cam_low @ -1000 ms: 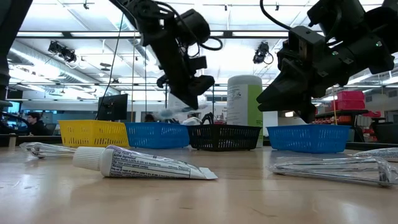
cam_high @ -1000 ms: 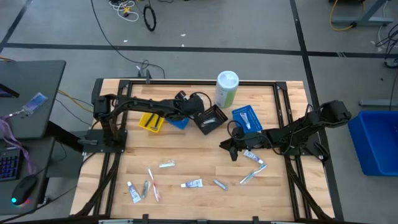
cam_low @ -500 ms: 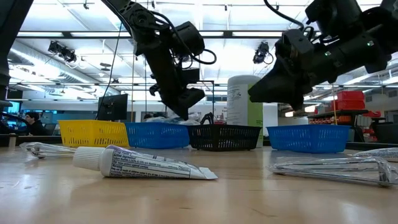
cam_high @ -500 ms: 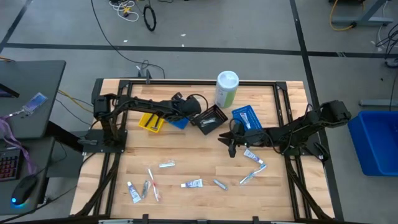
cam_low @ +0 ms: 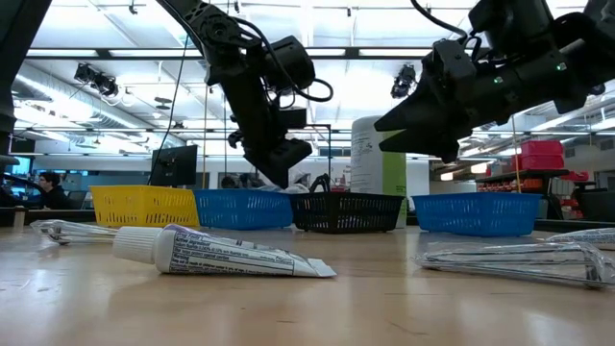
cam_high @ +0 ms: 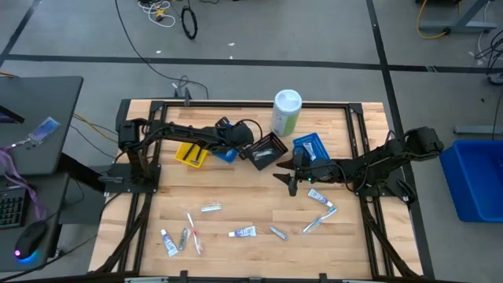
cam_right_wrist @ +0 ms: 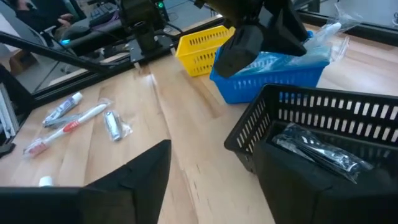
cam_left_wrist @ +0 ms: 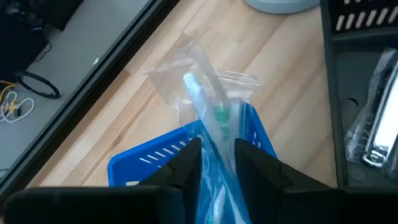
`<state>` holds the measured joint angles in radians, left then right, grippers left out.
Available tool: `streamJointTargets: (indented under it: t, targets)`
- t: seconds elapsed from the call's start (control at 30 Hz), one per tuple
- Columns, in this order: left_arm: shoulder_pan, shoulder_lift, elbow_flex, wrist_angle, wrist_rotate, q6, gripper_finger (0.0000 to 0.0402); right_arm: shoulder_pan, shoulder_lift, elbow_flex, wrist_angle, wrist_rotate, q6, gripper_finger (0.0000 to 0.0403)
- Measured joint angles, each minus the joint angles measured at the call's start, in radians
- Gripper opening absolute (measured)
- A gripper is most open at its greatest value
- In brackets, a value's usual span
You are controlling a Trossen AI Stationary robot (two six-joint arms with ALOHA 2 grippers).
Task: Pick & Place Travel size toiletries
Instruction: Put the blue toothbrush into the left blue basket, then put the silver nail cutter into the black basket
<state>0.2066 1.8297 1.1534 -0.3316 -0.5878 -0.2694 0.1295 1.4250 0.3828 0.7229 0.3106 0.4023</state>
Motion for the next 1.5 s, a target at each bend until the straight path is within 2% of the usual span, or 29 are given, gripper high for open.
streamJointTargets:
  t: [0.17,0.4,0.53,0.63,0.73,0.9,1.03,1.17,1.3,1.5]
  targets:
    - [-0.010,-0.003,0.016,-0.003,0.000,-0.011,0.0139,-0.003,0.000,0.000,0.000,0.001,0.000,0.0250]
    - [-0.036,-0.037,0.099,-0.040,-0.047,-0.004,0.0149,-0.005,0.000,0.029,-0.001,0.001,-0.006,0.0232]
    - [-0.047,-0.078,0.112,-0.061,-0.070,-0.003,0.0148,-0.002,0.000,0.104,-0.042,-0.081,-0.046,0.0219]
    - [-0.052,-0.126,0.113,-0.087,-0.074,-0.014,0.0144,0.014,0.001,0.198,-0.163,-0.145,-0.052,0.0209]
    - [-0.059,-0.174,0.112,-0.132,-0.076,-0.055,0.0137,0.054,0.001,0.335,-0.429,-0.176,-0.063,0.0198]
    - [-0.067,-0.237,0.113,-0.187,-0.121,-0.026,0.0125,0.150,0.030,0.573,-0.879,-0.104,-0.013,0.0186]
    - [-0.066,-0.264,0.113,-0.192,-0.145,-0.005,0.0119,0.228,0.091,0.656,-0.962,-0.137,0.066,0.0192]
    - [-0.070,-0.273,0.112,-0.193,-0.145,-0.063,0.0116,0.294,0.160,0.683,-1.053,-0.188,0.204,0.0209]
    - [-0.073,-0.272,0.111,-0.197,-0.135,-0.068,0.0116,0.352,0.233,0.711,-1.081,-0.192,0.344,0.0217]
    - [-0.073,-0.272,0.111,-0.192,-0.128,-0.072,0.0116,0.404,0.348,0.742,-1.086,-0.202,0.437,0.0207]
